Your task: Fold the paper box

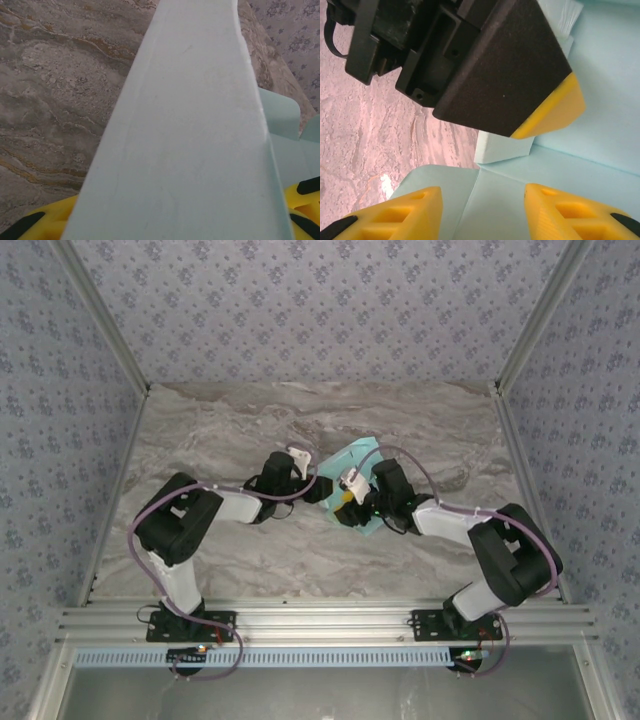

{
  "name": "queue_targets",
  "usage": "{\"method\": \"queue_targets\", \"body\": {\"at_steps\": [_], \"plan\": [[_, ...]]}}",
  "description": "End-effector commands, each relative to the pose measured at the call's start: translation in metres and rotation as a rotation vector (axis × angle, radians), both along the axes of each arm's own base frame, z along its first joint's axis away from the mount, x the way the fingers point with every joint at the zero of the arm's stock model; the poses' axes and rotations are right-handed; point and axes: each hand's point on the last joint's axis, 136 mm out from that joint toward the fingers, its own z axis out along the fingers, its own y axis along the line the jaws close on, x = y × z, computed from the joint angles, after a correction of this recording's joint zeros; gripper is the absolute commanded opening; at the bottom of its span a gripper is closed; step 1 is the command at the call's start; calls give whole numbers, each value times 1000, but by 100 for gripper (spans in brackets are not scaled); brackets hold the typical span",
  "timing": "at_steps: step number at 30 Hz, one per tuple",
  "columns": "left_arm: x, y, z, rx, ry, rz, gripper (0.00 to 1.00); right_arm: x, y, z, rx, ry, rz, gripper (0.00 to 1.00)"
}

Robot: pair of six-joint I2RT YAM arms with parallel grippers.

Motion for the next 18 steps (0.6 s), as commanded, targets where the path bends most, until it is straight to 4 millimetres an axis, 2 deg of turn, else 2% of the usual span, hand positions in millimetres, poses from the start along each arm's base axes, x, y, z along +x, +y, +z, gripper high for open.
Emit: {"method": "queue_targets", "body": {"at_steps": [1,6,12,18], "plan": [[1,-3,-7,-38,98,10,40,10,6,9,28,-8,23,48],[3,-7,-7,-85,150,28,40,9,13,3,34,61,31,48],[4,-9,-6,-92,172,34,41,13,21,-7,-19,54,15,48],[2,-13,-5,-97,181,30,41,28,22,-11,-61,23,-37,39]]}}
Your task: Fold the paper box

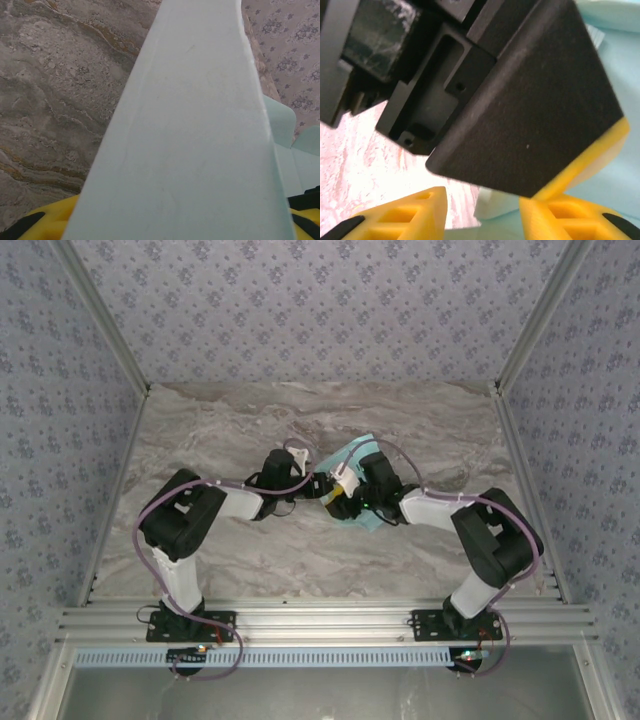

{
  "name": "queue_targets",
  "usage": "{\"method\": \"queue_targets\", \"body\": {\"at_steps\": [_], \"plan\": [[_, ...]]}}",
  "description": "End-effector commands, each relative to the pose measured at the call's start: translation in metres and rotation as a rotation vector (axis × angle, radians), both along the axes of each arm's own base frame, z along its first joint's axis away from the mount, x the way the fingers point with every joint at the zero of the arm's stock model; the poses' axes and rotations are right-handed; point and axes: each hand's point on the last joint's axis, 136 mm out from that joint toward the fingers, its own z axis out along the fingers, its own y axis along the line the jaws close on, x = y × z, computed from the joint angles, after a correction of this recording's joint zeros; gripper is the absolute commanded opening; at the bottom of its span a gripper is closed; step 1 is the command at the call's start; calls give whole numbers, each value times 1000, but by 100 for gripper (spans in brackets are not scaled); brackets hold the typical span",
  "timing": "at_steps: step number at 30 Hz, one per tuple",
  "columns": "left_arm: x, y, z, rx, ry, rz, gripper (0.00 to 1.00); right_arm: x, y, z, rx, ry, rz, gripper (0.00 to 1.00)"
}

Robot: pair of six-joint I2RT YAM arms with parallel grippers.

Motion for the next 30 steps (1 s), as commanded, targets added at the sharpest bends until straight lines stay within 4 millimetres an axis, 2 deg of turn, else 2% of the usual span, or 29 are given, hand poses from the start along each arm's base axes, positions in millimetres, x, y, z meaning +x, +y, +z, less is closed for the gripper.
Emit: {"method": "queue_targets", "body": {"at_steps": [1,14,21,30], "plan": [[-2,-8,-3,-12,45,-11,41,10,0,-5,-39,-1,-38,38],[-4,-11,-4,-45,70,2,42,11,4,-14,-21,13,-47,21],[-5,-8,9,-80,37,-3,54,10,-2,-17,-20,23,-31,12],[0,13,32,-151,1,8,73,2,-5,-25,-33,18,49,10]]}}
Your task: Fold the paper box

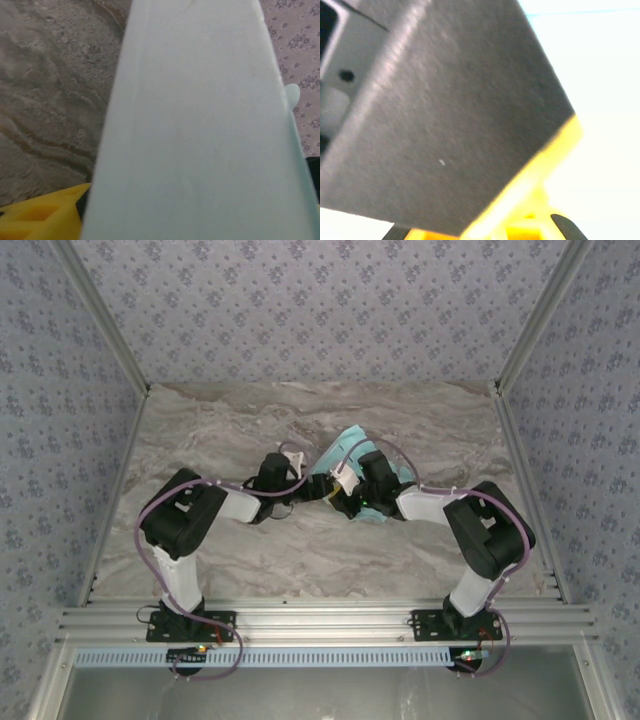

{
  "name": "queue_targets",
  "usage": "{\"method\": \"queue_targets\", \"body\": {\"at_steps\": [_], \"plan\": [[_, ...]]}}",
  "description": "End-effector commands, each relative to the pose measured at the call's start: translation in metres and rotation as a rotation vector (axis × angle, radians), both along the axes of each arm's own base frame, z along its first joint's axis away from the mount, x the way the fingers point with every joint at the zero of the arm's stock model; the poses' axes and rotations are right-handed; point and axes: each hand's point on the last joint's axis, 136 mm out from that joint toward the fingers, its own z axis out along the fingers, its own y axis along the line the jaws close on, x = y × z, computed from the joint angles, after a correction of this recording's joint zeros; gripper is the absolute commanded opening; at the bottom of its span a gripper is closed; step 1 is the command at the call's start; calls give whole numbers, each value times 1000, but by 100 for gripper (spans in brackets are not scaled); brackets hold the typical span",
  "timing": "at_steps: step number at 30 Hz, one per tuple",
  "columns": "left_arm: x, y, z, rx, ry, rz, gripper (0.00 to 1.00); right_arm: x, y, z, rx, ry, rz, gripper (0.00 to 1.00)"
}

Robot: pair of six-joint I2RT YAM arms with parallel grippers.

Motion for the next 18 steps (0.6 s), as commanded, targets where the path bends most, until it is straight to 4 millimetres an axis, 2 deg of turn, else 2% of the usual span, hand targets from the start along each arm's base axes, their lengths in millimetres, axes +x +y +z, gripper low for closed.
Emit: {"method": "queue_targets", "body": {"at_steps": [1,6,8,9,12,18], "plan": [[6,5,41,-94,-73,-11,74,-9,-3,-11,-7,20,55,9],[14,24,57,-145,-17,-2,80,-13,-4,-16,-4,22,92,9],[8,19,71,-188,-7,-94,99,-13,-3,-17,-5,19,94,7],[4,15,78,-205,2,-140,99,-12,-4,-19,-6,15,90,7],[1,15,84,-187,27,-155,99,-11,-3,-19,10,-8,92,7],[17,55,54,-26,91,23,99,-22,3,-9,79,-63,156,7]]}}
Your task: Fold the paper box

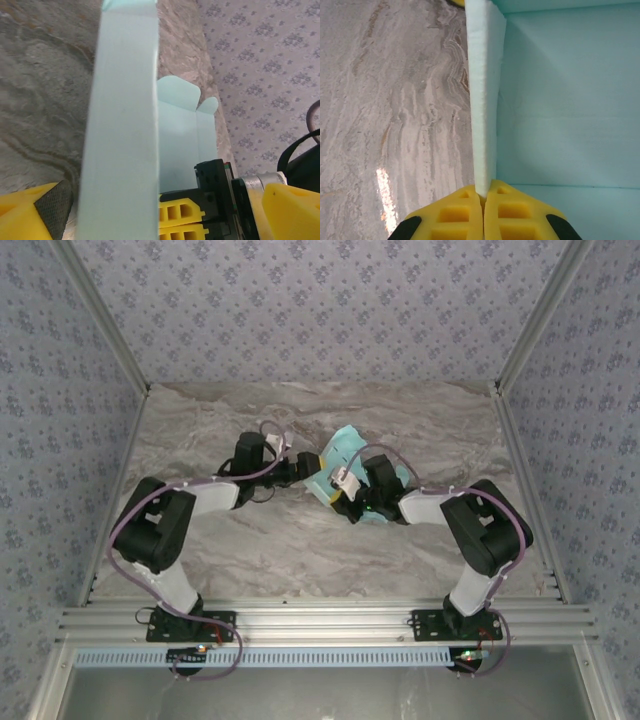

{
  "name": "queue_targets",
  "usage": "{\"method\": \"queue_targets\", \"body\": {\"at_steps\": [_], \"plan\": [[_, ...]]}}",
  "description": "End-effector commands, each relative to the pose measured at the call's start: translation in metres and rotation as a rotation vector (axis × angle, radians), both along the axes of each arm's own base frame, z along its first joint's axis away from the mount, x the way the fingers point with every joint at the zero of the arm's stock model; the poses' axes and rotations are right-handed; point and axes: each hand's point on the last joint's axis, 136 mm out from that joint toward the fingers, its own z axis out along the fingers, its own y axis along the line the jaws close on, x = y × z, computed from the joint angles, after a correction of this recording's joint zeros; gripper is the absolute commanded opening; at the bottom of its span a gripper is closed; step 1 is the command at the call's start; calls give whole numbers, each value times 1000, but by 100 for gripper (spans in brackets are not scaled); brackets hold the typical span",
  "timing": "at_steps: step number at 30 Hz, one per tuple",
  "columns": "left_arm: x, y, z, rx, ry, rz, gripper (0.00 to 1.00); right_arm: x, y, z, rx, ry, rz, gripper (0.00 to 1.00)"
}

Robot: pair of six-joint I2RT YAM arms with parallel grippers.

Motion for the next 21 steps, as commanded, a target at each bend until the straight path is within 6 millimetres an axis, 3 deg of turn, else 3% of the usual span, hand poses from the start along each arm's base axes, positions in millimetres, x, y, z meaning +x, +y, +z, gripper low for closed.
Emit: {"method": "queue_targets", "body": {"at_steps": [1,4,10,14,21], "plan": [[5,23,-10,79,18,61,99,-14,3,0,37,-4,67,7],[0,25,-9,134,-5,44,98,-19,10,4,49,-24,107,7],[-14,39,-31,281,78,51,73,-23,27,9,79,-59,144,8],[-23,42,-33,294,69,34,70,-26,37,10,108,-64,158,9],[-42,29,-37,345,14,-69,63,-27,53,4,113,-52,175,10]]}}
